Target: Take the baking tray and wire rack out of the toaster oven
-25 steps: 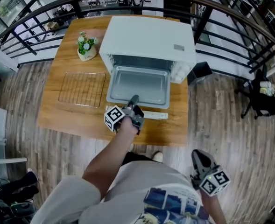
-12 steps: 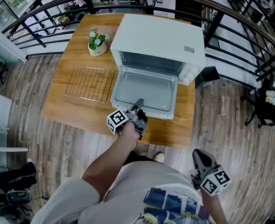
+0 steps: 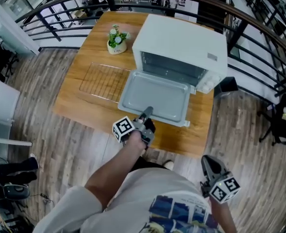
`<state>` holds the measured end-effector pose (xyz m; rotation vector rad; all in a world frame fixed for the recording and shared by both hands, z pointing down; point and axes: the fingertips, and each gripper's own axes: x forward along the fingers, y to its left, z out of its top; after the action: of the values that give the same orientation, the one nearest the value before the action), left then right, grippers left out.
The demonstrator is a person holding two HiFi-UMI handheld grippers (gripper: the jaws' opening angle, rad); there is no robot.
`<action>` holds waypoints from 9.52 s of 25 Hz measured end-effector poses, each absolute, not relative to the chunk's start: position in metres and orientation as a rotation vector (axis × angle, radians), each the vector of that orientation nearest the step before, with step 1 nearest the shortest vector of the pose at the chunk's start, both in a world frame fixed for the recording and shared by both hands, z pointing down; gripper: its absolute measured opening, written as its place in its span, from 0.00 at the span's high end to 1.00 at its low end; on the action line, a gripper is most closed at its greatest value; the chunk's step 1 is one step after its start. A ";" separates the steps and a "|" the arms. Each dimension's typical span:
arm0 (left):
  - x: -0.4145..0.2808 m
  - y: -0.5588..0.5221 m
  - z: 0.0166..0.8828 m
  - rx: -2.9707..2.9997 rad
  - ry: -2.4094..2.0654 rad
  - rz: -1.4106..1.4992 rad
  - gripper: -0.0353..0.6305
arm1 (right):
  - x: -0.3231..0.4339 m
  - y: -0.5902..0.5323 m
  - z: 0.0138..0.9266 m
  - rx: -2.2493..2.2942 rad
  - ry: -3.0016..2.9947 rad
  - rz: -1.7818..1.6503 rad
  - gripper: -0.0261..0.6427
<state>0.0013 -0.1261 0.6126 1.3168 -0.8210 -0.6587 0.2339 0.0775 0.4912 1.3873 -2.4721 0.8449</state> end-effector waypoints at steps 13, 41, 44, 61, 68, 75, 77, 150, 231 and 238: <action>-0.064 -0.119 0.599 1.304 -0.859 -0.711 0.85 | 0.191 0.053 0.490 1.259 -2.530 0.825 0.96; -0.228 -0.158 0.602 1.316 -0.871 -0.703 0.85 | 0.096 -0.009 0.495 1.305 -2.517 0.814 0.96; -0.243 -0.165 0.605 1.317 -0.868 -0.701 0.85 | 0.086 -0.012 0.497 1.319 -2.510 0.817 0.96; -0.307 -0.208 0.634 1.322 -0.862 -0.674 0.85 | 0.043 -0.031 0.503 1.393 -2.462 0.816 0.96; -0.320 -0.226 0.652 1.316 -0.871 -0.658 0.85 | 0.041 -0.032 0.504 1.424 -2.436 0.814 0.96; -0.329 -0.240 0.670 1.308 -0.885 -0.614 0.84 | 0.037 -0.033 0.503 1.440 -2.423 0.807 0.96; -0.331 -0.243 0.674 1.305 -0.890 -0.605 0.84 | 0.037 -0.032 0.502 1.447 -2.416 0.808 0.96; -0.329 -0.234 0.708 0.959 -1.542 0.028 0.53 | 0.033 -0.029 0.506 1.511 -2.424 0.844 0.96; -0.002 0.138 0.484 2.427 -0.698 0.202 0.94 | 0.128 0.207 0.480 1.329 -2.613 0.740 0.96; 0.012 0.156 0.483 2.447 -0.633 0.239 0.94 | 0.127 0.218 0.483 1.315 -2.615 0.761 0.96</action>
<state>0.0119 0.1556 0.4828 2.4471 -0.6331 0.2391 0.1271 0.2179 0.4834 1.3151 -2.6149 0.7610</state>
